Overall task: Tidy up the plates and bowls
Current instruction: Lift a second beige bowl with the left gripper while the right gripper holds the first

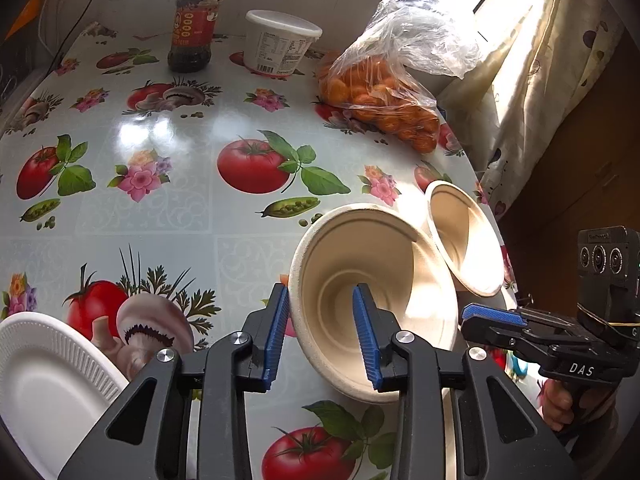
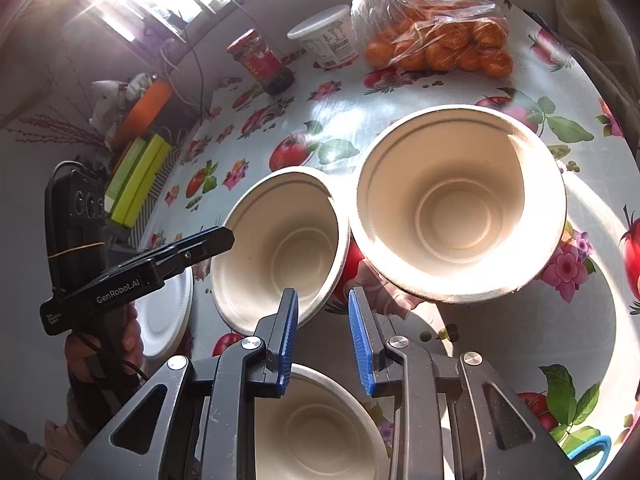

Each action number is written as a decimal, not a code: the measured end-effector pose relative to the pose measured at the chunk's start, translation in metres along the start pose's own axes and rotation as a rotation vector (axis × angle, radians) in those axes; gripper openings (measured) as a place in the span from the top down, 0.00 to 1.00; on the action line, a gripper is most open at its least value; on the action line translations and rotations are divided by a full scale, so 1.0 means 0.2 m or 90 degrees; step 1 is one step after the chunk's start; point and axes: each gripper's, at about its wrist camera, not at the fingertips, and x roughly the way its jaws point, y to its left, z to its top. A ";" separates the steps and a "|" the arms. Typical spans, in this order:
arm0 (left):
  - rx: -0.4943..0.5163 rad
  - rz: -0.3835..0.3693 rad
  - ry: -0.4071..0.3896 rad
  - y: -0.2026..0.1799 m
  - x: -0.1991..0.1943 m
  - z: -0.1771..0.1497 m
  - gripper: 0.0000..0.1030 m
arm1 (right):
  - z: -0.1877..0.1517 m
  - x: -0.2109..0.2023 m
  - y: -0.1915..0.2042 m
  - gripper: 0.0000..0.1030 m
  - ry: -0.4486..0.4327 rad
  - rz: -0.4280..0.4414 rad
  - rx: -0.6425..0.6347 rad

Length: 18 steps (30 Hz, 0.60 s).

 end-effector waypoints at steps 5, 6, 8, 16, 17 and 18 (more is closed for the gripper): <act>0.009 0.010 -0.007 -0.01 0.00 -0.01 0.80 | 0.00 0.03 -0.02 0.80 0.005 0.001 0.009; 0.008 0.010 -0.008 -0.01 0.01 -0.01 0.81 | 0.00 0.03 -0.02 0.81 0.006 0.003 0.014; 0.006 0.008 -0.007 -0.01 0.01 0.00 0.82 | 0.01 0.04 -0.03 0.82 0.005 0.002 0.021; 0.010 0.015 -0.014 -0.01 0.01 -0.01 0.87 | 0.00 0.03 -0.04 0.83 0.000 0.004 0.023; 0.010 0.016 -0.015 -0.01 0.00 -0.01 0.87 | 0.00 0.03 -0.03 0.83 0.000 0.005 0.023; 0.010 0.016 -0.017 -0.01 0.00 -0.01 0.87 | 0.00 0.03 -0.03 0.83 0.000 0.006 0.023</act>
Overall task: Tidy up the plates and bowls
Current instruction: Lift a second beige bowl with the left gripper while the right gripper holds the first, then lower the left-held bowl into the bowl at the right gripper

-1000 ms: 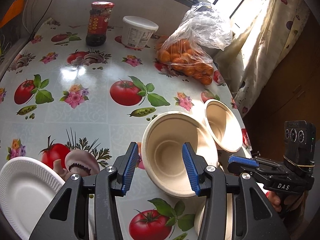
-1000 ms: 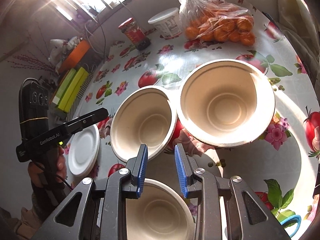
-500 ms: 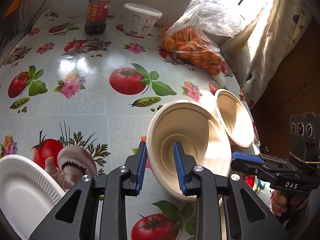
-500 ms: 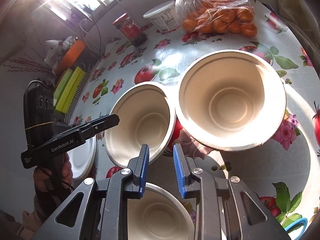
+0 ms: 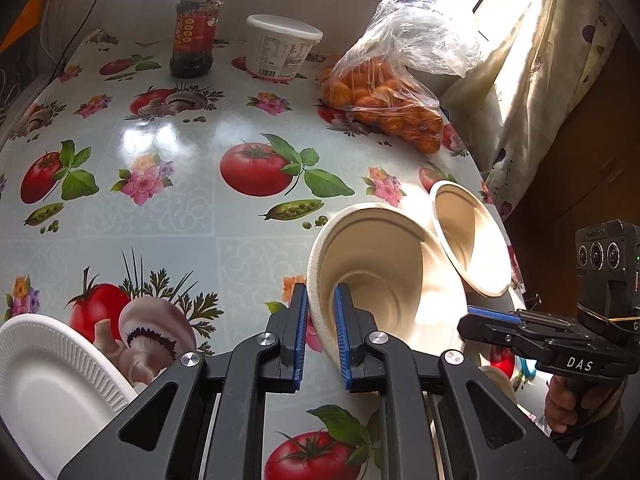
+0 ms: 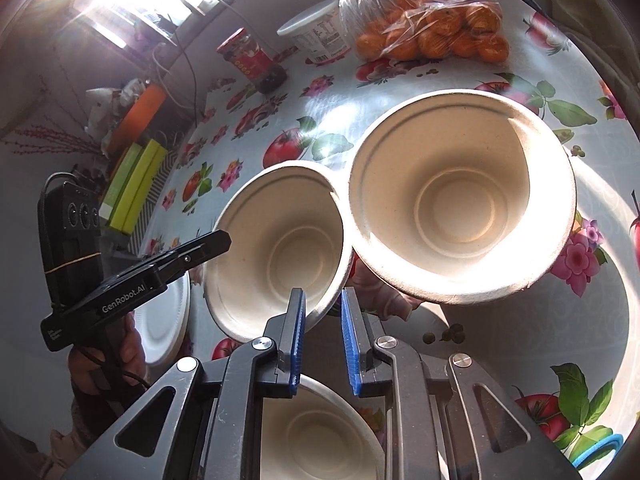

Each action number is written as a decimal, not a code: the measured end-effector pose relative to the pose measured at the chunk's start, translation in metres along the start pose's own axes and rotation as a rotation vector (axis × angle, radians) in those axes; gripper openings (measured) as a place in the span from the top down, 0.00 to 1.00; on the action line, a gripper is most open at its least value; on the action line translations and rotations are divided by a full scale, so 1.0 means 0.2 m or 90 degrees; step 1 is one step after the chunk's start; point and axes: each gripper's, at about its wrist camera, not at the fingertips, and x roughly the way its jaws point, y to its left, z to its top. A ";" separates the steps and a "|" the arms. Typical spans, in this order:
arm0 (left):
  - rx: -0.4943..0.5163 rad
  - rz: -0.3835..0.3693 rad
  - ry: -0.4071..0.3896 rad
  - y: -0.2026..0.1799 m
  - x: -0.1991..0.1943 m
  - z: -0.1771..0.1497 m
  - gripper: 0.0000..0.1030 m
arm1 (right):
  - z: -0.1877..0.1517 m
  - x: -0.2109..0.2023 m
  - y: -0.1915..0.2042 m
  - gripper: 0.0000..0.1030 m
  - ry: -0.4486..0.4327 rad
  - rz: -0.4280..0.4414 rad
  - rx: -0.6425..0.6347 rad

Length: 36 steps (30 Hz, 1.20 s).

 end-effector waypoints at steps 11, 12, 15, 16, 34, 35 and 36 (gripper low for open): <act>0.005 0.004 -0.021 -0.01 -0.10 -0.01 0.87 | -0.02 -0.06 0.05 0.83 -0.018 0.022 -0.016; 0.007 0.005 -0.023 -0.01 -0.11 -0.01 0.87 | -0.03 -0.07 0.05 0.83 -0.021 0.023 -0.019; 0.010 0.007 -0.029 -0.03 -0.15 -0.02 0.87 | -0.04 -0.10 0.07 0.83 -0.030 0.026 -0.025; 0.011 0.007 -0.031 -0.03 -0.16 -0.02 0.87 | -0.04 -0.11 0.08 0.83 -0.033 0.027 -0.027; 0.048 -0.003 -0.040 -0.19 -0.29 -0.14 0.87 | -0.20 -0.31 0.10 0.83 -0.066 0.028 -0.035; 0.051 -0.002 -0.041 -0.20 -0.29 -0.15 0.87 | -0.21 -0.33 0.10 0.83 -0.069 0.029 -0.035; 0.052 -0.003 -0.041 -0.21 -0.30 -0.16 0.87 | -0.22 -0.34 0.10 0.83 -0.071 0.030 -0.035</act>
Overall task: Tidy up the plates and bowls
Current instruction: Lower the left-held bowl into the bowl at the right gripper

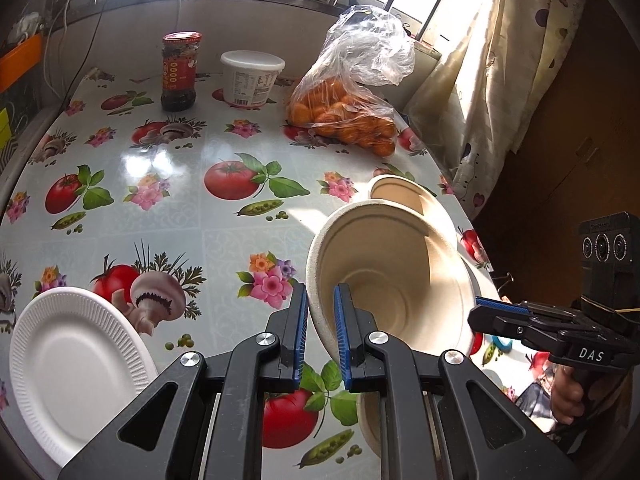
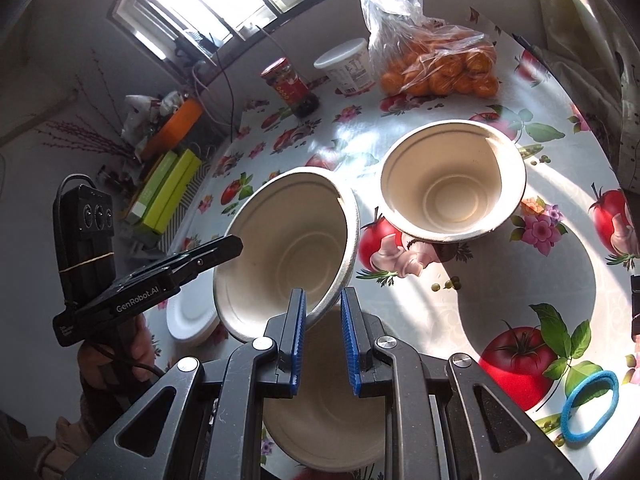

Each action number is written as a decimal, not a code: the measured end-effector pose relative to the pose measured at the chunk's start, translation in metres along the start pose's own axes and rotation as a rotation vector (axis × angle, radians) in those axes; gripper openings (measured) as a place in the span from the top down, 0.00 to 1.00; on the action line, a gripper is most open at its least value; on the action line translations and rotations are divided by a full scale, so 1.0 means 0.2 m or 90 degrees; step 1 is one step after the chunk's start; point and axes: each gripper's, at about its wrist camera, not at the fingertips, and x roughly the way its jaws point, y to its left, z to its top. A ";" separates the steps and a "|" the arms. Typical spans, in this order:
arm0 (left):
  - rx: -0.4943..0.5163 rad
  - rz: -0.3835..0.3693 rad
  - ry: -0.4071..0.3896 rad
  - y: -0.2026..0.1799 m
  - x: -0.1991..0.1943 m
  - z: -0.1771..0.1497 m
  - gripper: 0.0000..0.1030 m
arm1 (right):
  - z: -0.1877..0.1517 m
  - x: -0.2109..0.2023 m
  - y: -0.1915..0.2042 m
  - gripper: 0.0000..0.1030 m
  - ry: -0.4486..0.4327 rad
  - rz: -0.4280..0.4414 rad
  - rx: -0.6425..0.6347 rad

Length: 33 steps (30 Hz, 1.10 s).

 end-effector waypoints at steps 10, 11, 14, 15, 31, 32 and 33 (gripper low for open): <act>0.013 -0.016 0.011 -0.10 -0.03 -0.12 0.87 | -0.14 -0.14 0.00 0.83 -0.012 -0.005 0.001; 0.014 -0.018 0.011 -0.10 -0.03 -0.13 0.87 | -0.15 -0.15 0.00 0.83 -0.012 -0.005 0.003; 0.015 -0.020 0.015 -0.12 -0.03 -0.16 0.87 | -0.18 -0.17 -0.01 0.83 -0.015 -0.002 0.008; 0.019 -0.020 0.017 -0.13 -0.03 -0.17 0.87 | -0.19 -0.17 -0.02 0.83 -0.016 -0.003 0.008; 0.025 -0.024 0.044 -0.18 0.01 -0.30 0.87 | -0.32 -0.19 -0.10 0.82 -0.007 0.000 0.040; 0.024 -0.023 0.045 -0.18 0.01 -0.31 0.87 | -0.33 -0.19 -0.10 0.82 -0.007 0.000 0.041; 0.027 -0.022 0.044 -0.19 0.01 -0.31 0.87 | -0.33 -0.19 -0.10 0.81 -0.008 0.000 0.042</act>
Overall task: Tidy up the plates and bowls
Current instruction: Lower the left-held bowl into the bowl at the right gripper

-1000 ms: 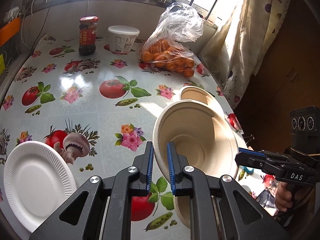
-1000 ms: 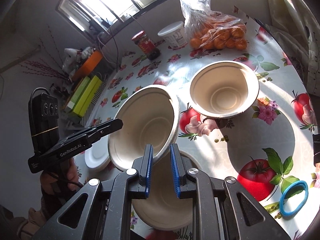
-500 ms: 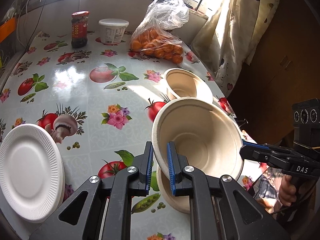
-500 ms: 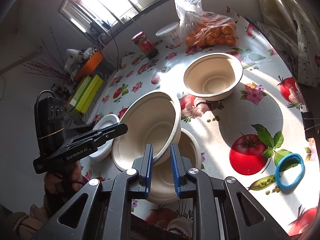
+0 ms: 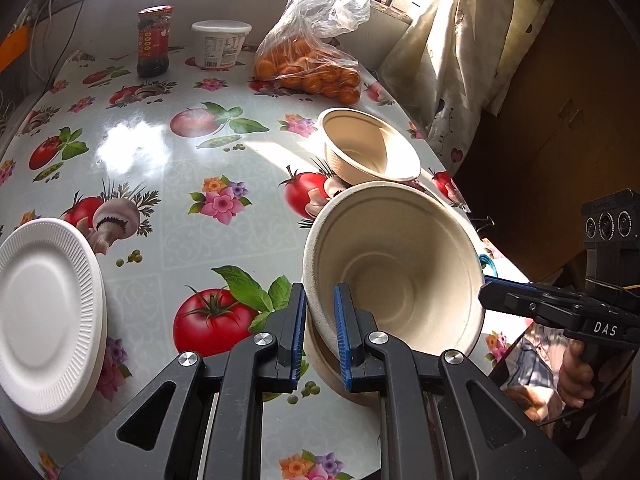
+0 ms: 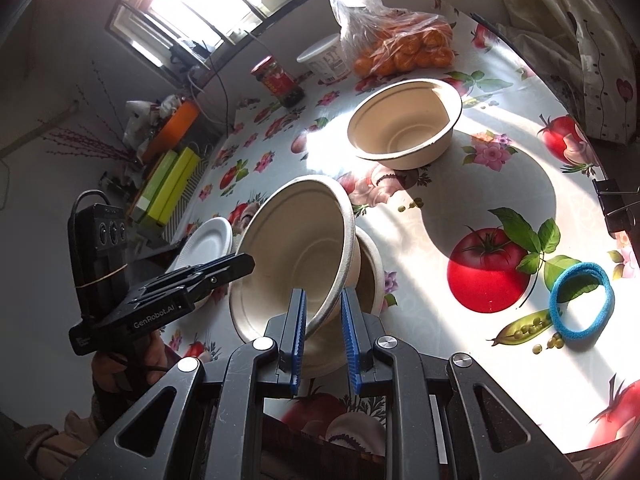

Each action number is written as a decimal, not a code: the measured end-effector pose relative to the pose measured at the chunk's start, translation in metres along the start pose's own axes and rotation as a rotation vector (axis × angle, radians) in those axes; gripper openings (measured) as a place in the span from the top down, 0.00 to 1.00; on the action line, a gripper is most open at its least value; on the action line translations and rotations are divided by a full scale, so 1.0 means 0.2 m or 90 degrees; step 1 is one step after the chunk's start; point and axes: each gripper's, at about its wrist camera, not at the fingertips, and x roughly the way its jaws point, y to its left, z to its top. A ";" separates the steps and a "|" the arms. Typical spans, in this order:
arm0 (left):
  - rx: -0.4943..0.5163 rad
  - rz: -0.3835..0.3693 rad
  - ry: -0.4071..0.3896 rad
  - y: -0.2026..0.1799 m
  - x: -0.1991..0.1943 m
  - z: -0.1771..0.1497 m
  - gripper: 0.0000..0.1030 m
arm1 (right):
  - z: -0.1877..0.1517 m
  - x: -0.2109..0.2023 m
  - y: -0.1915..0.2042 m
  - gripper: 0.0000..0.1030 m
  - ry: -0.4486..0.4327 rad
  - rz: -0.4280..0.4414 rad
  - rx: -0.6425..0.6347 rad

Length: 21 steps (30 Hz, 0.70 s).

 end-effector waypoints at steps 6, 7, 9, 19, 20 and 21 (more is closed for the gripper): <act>-0.003 -0.001 0.009 -0.01 0.01 -0.02 0.86 | -0.02 0.00 -0.01 0.81 0.004 0.000 0.007; 0.001 0.000 0.008 -0.02 0.01 -0.02 0.86 | -0.02 0.00 -0.01 0.81 0.004 -0.002 0.006; 0.001 0.003 0.010 -0.02 0.01 -0.03 0.86 | -0.02 0.00 -0.01 0.81 0.006 -0.001 0.007; 0.004 0.011 0.015 -0.02 0.02 -0.05 0.86 | -0.04 0.03 -0.02 0.81 0.017 -0.010 0.005; 0.004 0.011 0.016 -0.02 0.02 -0.05 0.86 | -0.05 0.03 -0.01 0.81 0.016 -0.014 0.001; 0.004 0.013 0.018 -0.02 0.03 -0.05 0.86 | -0.05 0.04 0.00 0.81 0.016 -0.018 -0.003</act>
